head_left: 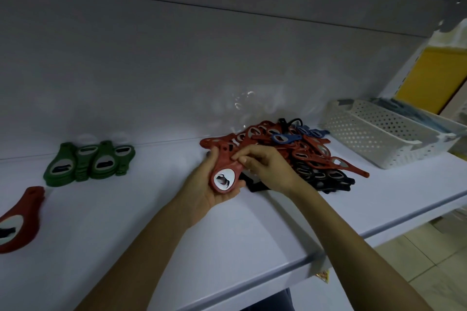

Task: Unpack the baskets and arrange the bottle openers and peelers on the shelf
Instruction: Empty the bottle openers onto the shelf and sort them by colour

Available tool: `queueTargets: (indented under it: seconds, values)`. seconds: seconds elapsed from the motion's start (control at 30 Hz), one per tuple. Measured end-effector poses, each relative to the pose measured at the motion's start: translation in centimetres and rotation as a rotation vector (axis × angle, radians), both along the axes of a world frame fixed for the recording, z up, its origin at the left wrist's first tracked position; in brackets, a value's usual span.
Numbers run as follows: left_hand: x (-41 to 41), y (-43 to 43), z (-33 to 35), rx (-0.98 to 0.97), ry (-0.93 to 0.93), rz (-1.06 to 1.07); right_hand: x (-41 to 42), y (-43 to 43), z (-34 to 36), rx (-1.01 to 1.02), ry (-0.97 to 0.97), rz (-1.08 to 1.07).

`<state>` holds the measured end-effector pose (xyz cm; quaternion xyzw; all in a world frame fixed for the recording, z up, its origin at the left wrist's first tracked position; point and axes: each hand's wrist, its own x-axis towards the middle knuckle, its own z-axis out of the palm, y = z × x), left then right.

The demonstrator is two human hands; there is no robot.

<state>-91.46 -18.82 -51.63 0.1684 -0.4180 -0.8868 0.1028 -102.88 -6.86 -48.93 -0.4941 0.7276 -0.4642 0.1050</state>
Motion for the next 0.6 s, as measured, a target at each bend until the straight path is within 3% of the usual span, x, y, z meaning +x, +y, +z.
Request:
queueTargets:
  seconds: [0.07, 0.13, 0.23, 0.33, 0.47, 0.53, 0.6]
  values:
    - [0.3, 0.2, -0.4, -0.120, 0.013, 0.011, 0.1, -0.6, -0.3, -0.088, -0.046, -0.072]
    - [0.5, 0.2, -0.5, -0.157, 0.029, 0.035, -0.5, -1.0, -0.9, -0.114, 0.035, -0.233]
    - [0.5, 0.2, -0.4, -0.158, 0.010, 0.062, -2.9, -0.1, -1.6, 0.202, 0.446, -0.552]
    - [0.4, 0.2, -0.3, -0.100, -0.006, 0.084, -4.1, 0.6, -2.5, 0.508, 0.596, -0.595]
    - [0.6, 0.1, 0.0, -0.032, -0.002, 0.084, -4.2, 0.5, -2.8, 0.412, 0.693, -0.647]
    - [0.6, 0.2, 0.1, 0.013, -0.003, 0.089, -4.0, 0.6, -2.9, 0.164, 0.497, -0.679]
    - [0.6, 0.3, 0.4, 0.083, -0.014, 0.109, -3.2, 0.5, -2.4, -0.162, -0.009, -0.560]
